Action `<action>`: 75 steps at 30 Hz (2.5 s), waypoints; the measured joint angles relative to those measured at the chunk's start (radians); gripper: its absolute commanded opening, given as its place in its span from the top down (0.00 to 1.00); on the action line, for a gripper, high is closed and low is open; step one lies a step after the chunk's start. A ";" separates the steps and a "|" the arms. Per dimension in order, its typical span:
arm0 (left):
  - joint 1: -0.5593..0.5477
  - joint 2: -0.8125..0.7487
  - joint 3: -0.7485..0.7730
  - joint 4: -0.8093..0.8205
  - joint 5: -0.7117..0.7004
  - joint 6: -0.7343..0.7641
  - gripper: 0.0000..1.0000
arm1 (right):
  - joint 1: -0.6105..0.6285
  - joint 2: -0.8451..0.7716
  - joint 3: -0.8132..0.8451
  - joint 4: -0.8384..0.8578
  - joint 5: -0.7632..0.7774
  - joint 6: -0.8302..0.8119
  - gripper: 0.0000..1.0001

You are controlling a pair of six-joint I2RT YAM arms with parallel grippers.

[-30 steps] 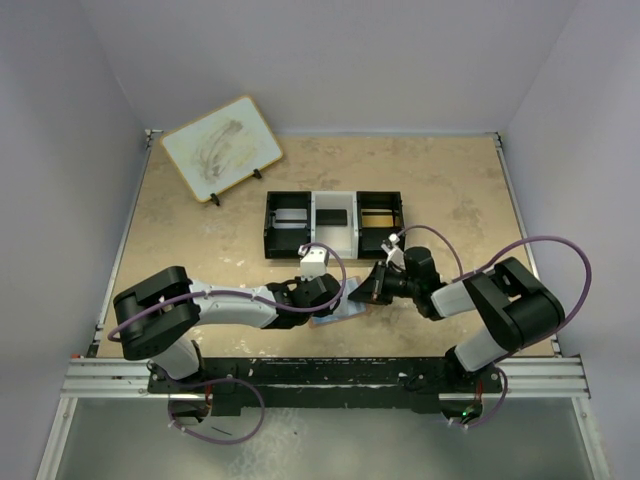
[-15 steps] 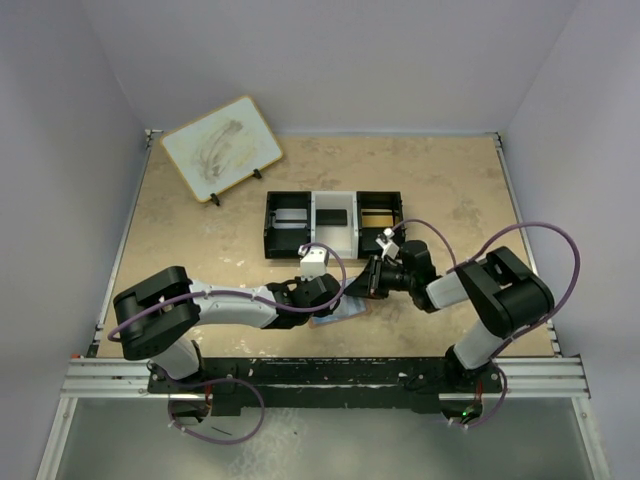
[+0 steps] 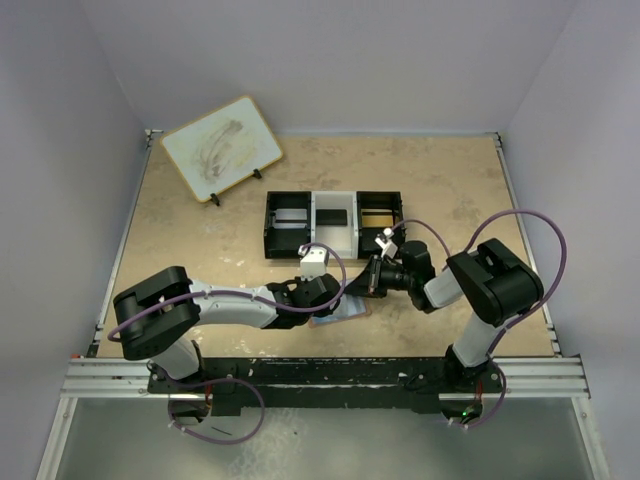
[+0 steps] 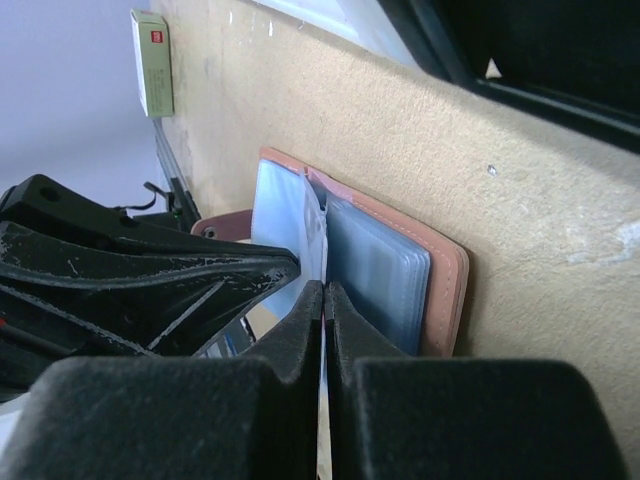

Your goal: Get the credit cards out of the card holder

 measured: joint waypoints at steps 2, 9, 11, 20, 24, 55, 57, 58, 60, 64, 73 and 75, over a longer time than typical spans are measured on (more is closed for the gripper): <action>0.000 0.000 0.000 -0.001 0.000 0.000 1.00 | -0.002 0.000 -0.008 0.010 0.000 0.005 1.00; 0.000 0.000 0.000 0.000 0.000 0.000 1.00 | -0.059 -0.002 -0.048 0.026 -0.054 -0.002 1.00; 0.000 0.000 0.000 0.000 0.000 -0.001 1.00 | -0.080 -0.006 -0.053 0.022 -0.072 -0.009 1.00; 0.000 0.000 0.000 0.002 0.000 -0.001 1.00 | -0.099 -0.070 -0.056 -0.073 -0.072 -0.046 1.00; 0.000 0.000 0.000 0.002 0.000 0.000 1.00 | -0.098 -0.091 -0.056 -0.099 -0.064 -0.060 1.00; -0.001 -0.010 -0.032 0.088 0.026 0.045 0.94 | 0.008 -0.082 0.113 -0.358 -0.022 -0.228 0.77; -0.001 -0.010 -0.032 0.088 0.026 0.043 0.95 | 0.009 -0.082 0.092 -0.314 -0.022 -0.200 0.76; -0.001 -0.010 -0.033 0.088 0.025 0.040 0.96 | 0.009 -0.083 0.082 -0.297 -0.021 -0.188 0.76; -0.001 -0.010 -0.035 0.089 0.022 0.034 0.96 | 0.009 -0.084 0.059 -0.258 -0.022 -0.164 0.75; -0.001 -0.011 -0.039 0.091 0.019 0.025 0.97 | 0.010 -0.090 0.015 -0.194 -0.023 -0.123 0.78; -0.001 -0.012 -0.039 0.088 0.012 0.017 0.98 | 0.014 -0.090 -0.061 -0.103 -0.026 -0.065 0.96; -0.001 -0.012 -0.039 0.087 0.012 0.016 0.99 | 0.014 -0.089 -0.068 -0.087 -0.027 -0.056 0.97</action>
